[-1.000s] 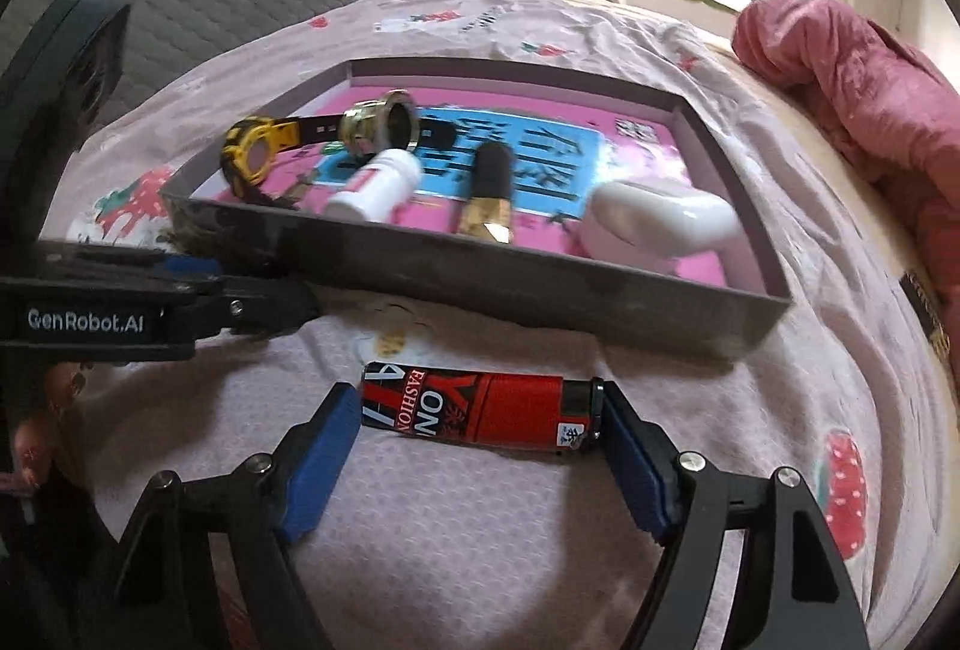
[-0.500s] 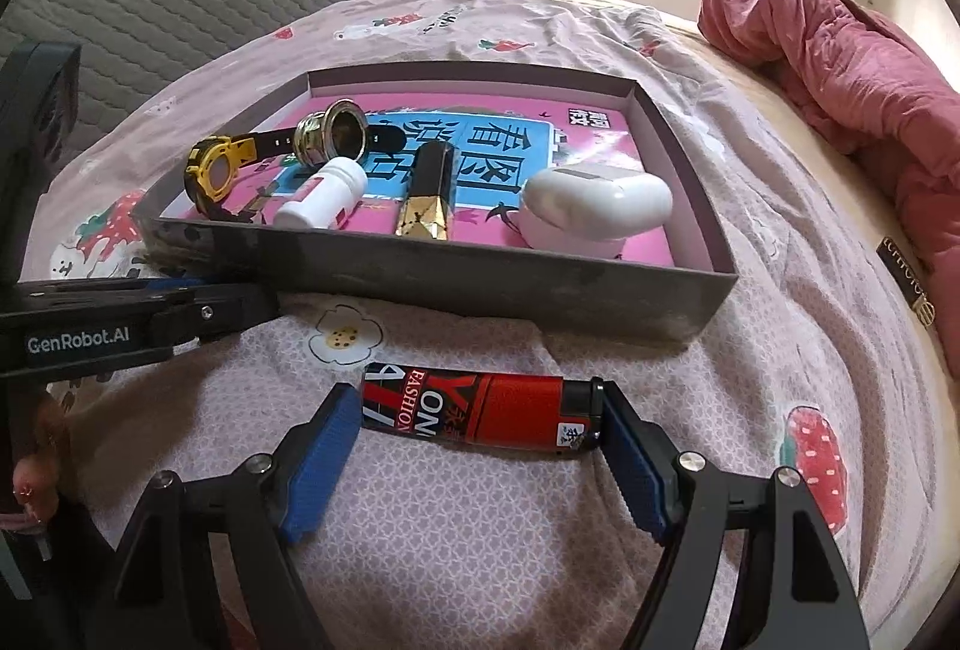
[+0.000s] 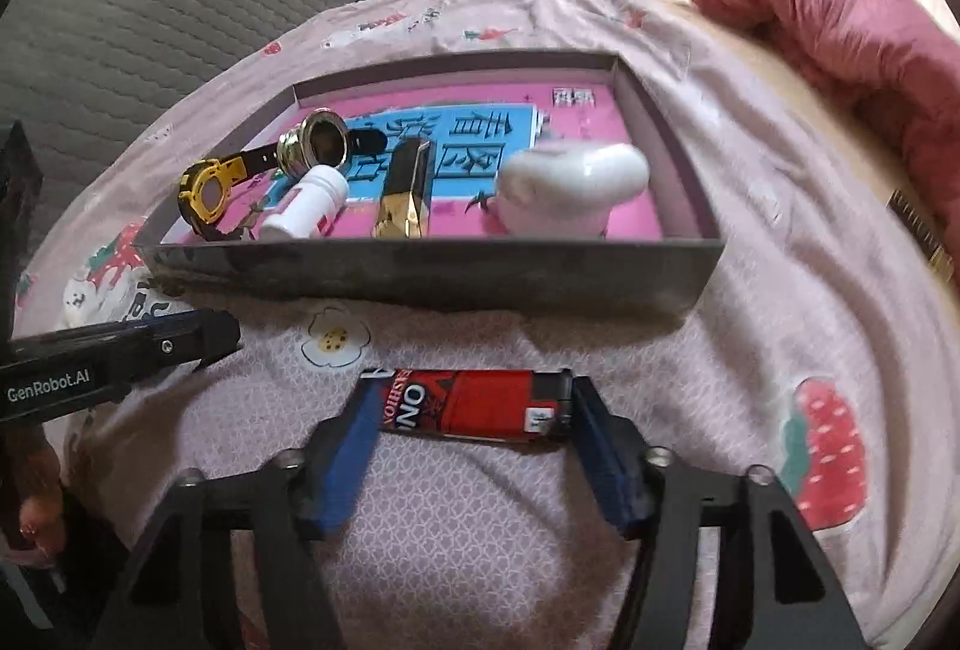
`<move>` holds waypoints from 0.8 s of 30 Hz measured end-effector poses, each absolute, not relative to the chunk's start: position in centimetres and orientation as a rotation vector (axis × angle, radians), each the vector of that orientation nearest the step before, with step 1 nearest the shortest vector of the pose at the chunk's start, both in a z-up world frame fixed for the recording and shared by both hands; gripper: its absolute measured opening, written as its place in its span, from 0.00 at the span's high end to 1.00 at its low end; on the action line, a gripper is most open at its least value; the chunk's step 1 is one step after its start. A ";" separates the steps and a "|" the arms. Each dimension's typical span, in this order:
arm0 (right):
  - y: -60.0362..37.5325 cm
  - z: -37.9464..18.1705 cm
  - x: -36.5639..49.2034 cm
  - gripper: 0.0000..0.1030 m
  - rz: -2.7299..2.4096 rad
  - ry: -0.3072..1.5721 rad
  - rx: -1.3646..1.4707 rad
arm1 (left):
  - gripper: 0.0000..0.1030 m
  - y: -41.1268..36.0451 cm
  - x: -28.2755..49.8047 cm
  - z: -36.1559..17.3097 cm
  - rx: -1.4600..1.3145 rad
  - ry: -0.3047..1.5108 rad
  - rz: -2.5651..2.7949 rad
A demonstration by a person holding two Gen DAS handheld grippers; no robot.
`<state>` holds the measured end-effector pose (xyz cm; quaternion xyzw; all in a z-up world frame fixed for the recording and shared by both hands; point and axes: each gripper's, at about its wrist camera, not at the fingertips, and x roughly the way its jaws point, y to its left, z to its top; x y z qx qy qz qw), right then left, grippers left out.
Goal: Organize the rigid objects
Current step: 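Close right tool on the red lighter while left tool grasps the black keys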
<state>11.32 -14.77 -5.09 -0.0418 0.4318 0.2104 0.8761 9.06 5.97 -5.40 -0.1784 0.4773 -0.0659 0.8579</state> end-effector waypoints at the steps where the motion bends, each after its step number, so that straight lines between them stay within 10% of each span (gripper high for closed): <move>1: -14.5 -5.1 11.2 0.30 0.446 0.894 -0.108 | 0.80 6.1 9.0 -5.4 -0.382 1.003 -0.138; 24: -13.7 -5.1 10.4 0.22 0.390 0.868 -0.203 | 0.80 5.2 8.7 -4.7 -0.330 0.973 -0.104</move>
